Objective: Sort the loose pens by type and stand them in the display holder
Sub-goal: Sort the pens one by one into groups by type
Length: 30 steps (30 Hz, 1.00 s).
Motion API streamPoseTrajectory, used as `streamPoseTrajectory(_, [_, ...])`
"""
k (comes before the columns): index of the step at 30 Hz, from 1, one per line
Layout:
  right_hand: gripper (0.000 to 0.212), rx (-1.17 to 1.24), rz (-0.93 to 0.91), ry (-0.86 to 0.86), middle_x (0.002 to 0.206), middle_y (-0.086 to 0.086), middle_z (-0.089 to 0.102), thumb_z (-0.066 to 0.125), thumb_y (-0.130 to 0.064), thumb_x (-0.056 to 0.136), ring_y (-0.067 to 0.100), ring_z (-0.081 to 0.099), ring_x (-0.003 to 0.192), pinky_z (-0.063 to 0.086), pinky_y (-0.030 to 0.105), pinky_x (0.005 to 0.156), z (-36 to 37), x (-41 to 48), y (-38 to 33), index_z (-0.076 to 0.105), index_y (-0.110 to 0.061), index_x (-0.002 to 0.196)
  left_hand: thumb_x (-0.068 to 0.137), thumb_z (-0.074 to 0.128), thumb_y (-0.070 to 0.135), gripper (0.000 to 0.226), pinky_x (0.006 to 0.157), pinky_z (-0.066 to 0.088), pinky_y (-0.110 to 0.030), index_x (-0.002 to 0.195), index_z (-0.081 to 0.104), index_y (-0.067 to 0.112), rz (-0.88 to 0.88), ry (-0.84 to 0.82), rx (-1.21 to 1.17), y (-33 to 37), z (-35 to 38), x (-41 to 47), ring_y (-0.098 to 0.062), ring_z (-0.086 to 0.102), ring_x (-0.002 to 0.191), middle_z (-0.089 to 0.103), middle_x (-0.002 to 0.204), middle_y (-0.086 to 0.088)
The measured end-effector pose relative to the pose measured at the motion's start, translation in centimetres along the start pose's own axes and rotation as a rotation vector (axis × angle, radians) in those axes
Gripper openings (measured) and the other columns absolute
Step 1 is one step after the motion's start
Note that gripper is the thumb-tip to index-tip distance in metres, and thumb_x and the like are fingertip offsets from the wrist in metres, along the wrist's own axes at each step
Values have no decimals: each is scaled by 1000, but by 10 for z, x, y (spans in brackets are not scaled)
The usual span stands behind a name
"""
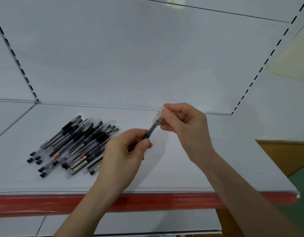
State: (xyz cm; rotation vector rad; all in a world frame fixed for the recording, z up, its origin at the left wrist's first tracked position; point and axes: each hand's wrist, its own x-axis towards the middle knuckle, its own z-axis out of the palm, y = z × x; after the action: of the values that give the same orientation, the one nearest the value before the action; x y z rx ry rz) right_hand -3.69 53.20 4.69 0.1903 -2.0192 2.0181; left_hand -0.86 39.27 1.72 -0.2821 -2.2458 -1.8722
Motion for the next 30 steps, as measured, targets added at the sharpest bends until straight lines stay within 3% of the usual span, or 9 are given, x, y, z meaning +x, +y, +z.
streamPoseTrajectory(5, [12, -26, 39, -16, 62, -5, 69, 60, -3, 85, 8, 67, 62, 56, 19, 62, -12, -1, 9, 65, -13, 83, 81, 61, 4, 19, 48, 42, -11, 82, 67, 22, -22, 8, 63, -9, 5, 3, -2, 52, 45, 67, 60, 1])
streamPoseTrajectory(8, [12, -143, 130, -70, 65, -2, 68, 60, -3, 85, 6, 67, 59, 55, 19, 63, -33, 17, 18, 65, -12, 79, 80, 65, 8, 12, 57, 43, -7, 89, 71, 11, 5, 51, 254, -22, 5, 4, 3, 57, 55, 62, 64, 12])
streamPoseTrajectory(10, [12, -288, 152, -11, 68, 1, 66, 60, -3, 85, 5, 64, 57, 53, 21, 63, -52, 35, 27, 64, -12, 78, 77, 68, 9, 11, 67, 45, -20, 87, 72, 11, 86, 63, 486, -32, 1, 3, -4, 57, 67, 59, 71, 6])
streamPoseTrajectory(14, [6, -688, 122, -43, 66, 1, 62, 61, -9, 83, 1, 53, 52, 44, 17, 59, -68, 58, 50, 65, -9, 79, 66, 75, 6, 9, 54, 40, -30, 73, 72, 10, 117, 4, 809, -50, -2, 0, -29, 58, 63, 58, 67, -8])
streamPoseTrajectory(18, [15, -975, 56, -183, 82, 10, 60, 59, -11, 84, 21, 53, 73, 44, 27, 66, -52, 66, 68, 63, 3, 89, 60, 78, 6, 16, 50, 44, -33, 74, 70, 9, 105, -14, 863, -55, -3, -1, -32, 58, 60, 57, 63, -8])
streamPoseTrajectory(21, [19, -1176, 70, -254, 90, 18, 60, 52, -8, 85, 31, 56, 85, 45, 36, 77, -47, 68, 74, 61, 6, 94, 68, 76, 21, 27, 63, 40, -30, 92, 69, 11, 80, -12, 882, -50, -5, 1, -31, 59, 75, 61, 77, -8])
streamPoseTrajectory(23, [17, -1126, 80, -224, 88, 14, 63, 52, -7, 85, 29, 58, 82, 47, 32, 71, -49, 66, 73, 64, 3, 92, 74, 71, 30, 31, 67, 36, -27, 99, 67, 12, 58, 5, 851, -48, -5, 2, -27, 57, 84, 60, 85, -6])
streamPoseTrajectory(26, [8, -780, 159, -146, 68, 1, 61, 58, -10, 84, 14, 53, 63, 42, 18, 58, -51, 51, 58, 66, -12, 80, 79, 66, 27, 18, 64, 37, -25, 89, 69, 12, 99, 61, 717, -40, -3, 9, -23, 58, 77, 60, 78, -3])
streamPoseTrajectory(30, [10, -360, 258, -298, 60, -6, 64, 64, -6, 82, 4, 58, 59, 50, 16, 59, -45, 18, 29, 68, -15, 79, 86, 56, 28, 21, 68, 48, -20, 94, 69, 13, -3, 58, 335, -22, 7, 29, -11, 60, 72, 67, 77, 3])
